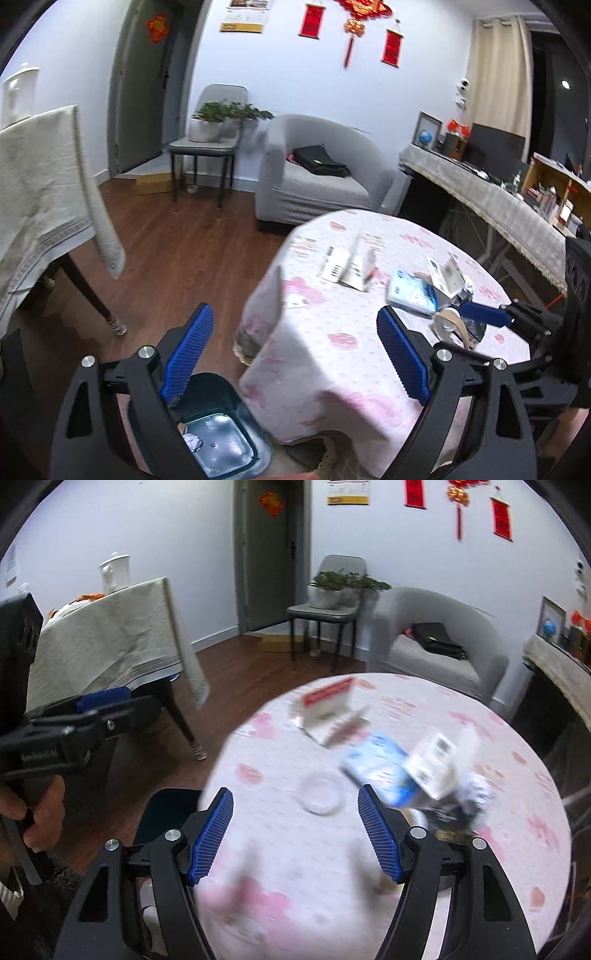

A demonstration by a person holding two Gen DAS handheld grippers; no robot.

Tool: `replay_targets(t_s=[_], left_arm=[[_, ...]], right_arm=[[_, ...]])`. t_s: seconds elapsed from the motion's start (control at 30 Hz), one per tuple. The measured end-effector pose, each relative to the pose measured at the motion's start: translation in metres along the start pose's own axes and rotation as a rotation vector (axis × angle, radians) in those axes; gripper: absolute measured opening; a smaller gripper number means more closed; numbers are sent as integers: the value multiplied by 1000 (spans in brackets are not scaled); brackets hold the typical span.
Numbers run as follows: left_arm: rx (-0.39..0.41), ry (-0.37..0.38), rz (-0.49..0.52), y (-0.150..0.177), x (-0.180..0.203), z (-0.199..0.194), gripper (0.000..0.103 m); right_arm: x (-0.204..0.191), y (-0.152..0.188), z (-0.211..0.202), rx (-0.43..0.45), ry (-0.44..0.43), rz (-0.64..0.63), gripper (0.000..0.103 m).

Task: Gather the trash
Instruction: 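Move both tools back over the table toward the remaining trash, then grasp the clear plastic lid with the left tool while the right tool grasps the tape roll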

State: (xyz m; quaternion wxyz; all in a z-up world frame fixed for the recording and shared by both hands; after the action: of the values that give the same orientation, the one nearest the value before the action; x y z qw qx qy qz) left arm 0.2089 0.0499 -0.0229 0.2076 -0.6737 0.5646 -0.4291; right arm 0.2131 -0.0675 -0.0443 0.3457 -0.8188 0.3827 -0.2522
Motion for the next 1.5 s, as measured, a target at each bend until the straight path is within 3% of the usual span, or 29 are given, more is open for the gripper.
replay_targets(t_s=[0.23, 0.33, 0.8, 1.17, 1.5], left_arm=[[-43, 31, 37, 14, 32, 28, 92], [-65, 42, 72, 23, 47, 39, 92], [-191, 24, 218, 66, 89, 89, 88], [-200, -7, 221, 68, 94, 107, 69], [-190, -3, 205, 64, 96, 109, 45]], right_arm=[[30, 18, -16, -4, 26, 40, 71], [41, 27, -20, -12, 24, 59, 64], [66, 52, -30, -27, -14, 147, 64], [61, 56, -29, -30, -59, 162, 62], [49, 59, -10, -70, -84, 145, 49]])
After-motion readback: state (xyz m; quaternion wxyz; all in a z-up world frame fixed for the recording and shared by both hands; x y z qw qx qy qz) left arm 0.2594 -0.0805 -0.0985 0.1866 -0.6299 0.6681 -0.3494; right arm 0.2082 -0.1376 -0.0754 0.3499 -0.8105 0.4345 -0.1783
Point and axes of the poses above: each gripper's, at about its wrist camera, not at the fingertips, and z roughly the way its jaws point, x to its right, y to its underside, the point moved 9 cm from there along z, roughly the way its jaws point, and after that the axes turned 11 degrees about -z, right-handed, at the moved point
